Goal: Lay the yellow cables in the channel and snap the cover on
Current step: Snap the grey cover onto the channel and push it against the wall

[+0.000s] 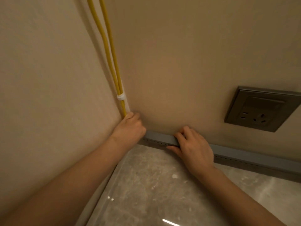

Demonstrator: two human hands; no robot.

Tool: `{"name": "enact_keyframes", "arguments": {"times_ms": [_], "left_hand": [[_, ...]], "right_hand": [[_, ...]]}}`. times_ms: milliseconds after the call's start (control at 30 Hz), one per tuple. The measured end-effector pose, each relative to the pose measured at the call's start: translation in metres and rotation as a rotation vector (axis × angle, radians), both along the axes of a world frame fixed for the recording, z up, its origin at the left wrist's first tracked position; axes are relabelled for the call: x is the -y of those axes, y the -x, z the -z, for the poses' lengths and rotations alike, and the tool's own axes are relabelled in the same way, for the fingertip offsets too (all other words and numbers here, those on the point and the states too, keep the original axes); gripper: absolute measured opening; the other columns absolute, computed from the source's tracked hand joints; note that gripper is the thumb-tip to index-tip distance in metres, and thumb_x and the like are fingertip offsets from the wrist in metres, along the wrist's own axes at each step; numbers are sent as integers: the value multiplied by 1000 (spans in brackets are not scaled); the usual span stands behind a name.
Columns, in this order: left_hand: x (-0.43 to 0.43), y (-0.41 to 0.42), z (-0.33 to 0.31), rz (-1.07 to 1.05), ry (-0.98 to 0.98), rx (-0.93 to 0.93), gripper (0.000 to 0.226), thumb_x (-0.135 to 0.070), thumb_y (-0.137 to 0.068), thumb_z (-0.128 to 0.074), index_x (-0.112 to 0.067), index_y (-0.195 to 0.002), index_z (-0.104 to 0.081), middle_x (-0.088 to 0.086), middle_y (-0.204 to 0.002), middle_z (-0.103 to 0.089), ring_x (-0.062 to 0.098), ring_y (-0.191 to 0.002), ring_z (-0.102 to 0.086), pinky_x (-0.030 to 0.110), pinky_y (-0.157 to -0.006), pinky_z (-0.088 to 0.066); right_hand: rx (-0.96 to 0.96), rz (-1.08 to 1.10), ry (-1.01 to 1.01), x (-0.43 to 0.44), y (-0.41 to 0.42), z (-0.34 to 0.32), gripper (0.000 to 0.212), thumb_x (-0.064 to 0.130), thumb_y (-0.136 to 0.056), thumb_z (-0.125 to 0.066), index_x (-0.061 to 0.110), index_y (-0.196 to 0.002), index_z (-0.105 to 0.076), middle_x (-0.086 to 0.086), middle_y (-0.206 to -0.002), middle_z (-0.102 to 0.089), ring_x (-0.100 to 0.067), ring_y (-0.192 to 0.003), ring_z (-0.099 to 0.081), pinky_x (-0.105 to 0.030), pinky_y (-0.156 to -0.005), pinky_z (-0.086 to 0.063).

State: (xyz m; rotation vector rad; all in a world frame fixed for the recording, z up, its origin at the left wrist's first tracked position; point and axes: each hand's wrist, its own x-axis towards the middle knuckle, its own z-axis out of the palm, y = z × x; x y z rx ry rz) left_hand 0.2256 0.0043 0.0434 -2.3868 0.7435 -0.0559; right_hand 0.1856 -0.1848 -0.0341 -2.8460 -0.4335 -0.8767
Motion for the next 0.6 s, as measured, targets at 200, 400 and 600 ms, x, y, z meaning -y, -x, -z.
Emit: {"name": "enact_keyframes", "arguments": {"times_ms": [200, 400, 600], "left_hand": [[0, -1, 0, -48, 29, 11, 26, -6, -92, -38, -5, -104, -62, 13, -108, -59, 30, -113, -40, 40, -96, -30], [10, 19, 19, 14, 317, 220, 29, -5, -74, -42, -6, -90, -66, 12, -91, -60, 31, -90, -58, 44, -95, -45], [11, 34, 57, -62, 493, 244, 53, -18, -71, -60, -6, -123, -59, 9, -94, -64, 28, -88, -63, 52, -105, -36]], "right_hand": [[24, 5, -1, -9, -8, 0, 37, 44, -64, -79, 11, -73, -64, -7, -73, -57, -25, -64, -58, -28, -56, -48], [130, -3, -12, -8, -12, 8, 33, 40, -72, -74, 10, -82, -67, -7, -75, -58, -26, -72, -56, -34, -64, -46], [258, -78, 55, -10, -18, 16, 25, 30, -84, -62, 14, -102, -67, -6, -76, -58, -24, -76, -44, -35, -69, -34]]}}
